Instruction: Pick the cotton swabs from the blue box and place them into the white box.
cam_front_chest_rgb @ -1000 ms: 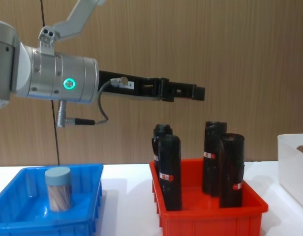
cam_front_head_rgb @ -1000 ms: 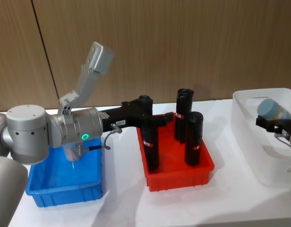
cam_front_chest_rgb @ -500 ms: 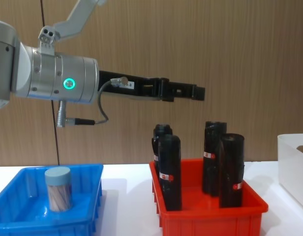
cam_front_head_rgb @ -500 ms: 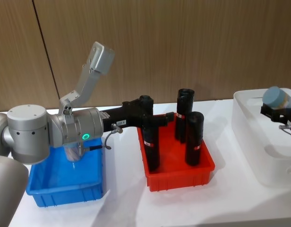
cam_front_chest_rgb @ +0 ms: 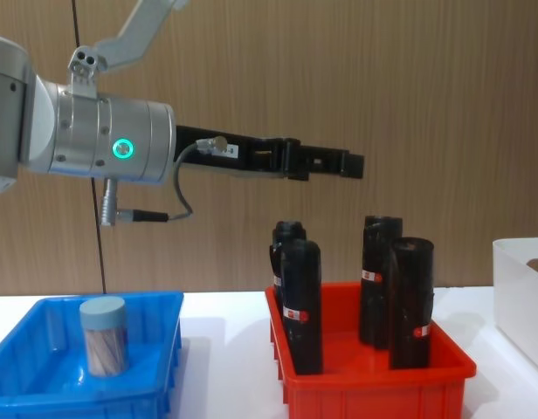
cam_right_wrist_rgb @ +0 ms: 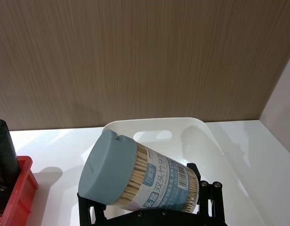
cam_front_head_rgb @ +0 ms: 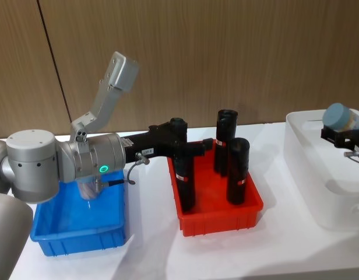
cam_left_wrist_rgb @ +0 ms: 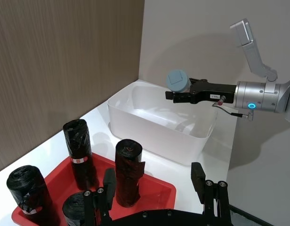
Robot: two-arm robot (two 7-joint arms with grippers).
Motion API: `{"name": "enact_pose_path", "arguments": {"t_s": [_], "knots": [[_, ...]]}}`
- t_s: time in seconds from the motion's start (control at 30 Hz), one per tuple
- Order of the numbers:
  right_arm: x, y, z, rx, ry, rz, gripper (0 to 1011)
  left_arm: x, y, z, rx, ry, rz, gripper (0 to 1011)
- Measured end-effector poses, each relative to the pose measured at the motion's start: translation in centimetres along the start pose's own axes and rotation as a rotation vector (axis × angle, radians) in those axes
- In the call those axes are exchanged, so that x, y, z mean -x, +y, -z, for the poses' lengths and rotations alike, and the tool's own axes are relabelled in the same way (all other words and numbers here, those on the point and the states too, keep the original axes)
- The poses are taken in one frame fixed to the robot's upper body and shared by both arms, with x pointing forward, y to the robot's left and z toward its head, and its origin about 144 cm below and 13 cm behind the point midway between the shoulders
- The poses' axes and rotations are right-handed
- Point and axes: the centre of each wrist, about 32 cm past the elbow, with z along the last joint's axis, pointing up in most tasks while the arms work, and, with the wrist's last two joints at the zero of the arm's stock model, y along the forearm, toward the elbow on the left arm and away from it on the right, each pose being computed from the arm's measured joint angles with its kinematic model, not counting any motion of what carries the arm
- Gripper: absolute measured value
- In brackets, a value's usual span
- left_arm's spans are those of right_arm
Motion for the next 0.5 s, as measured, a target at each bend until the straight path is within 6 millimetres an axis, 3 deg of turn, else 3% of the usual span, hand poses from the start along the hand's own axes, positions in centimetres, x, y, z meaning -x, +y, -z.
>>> {"name": "enact_pose_path", "arguments": {"t_s": [0.23, 0.47, 0.5], "knots": [[0.03, -0.32, -0.31, 0.0, -0.017, 0.0, 997, 0.0, 0.0, 0.0, 0.0, 0.0, 0.0, 1004], [0.06, -0.5, -0.47, 0.001, -0.027, 0.0, 862, 0.0, 0.0, 0.0, 0.0, 0.0, 0.0, 1004], [0.06, -0.52, -0.49, 0.001, -0.028, 0.0, 800, 0.0, 0.0, 0.0, 0.0, 0.0, 0.0, 1004]]}}
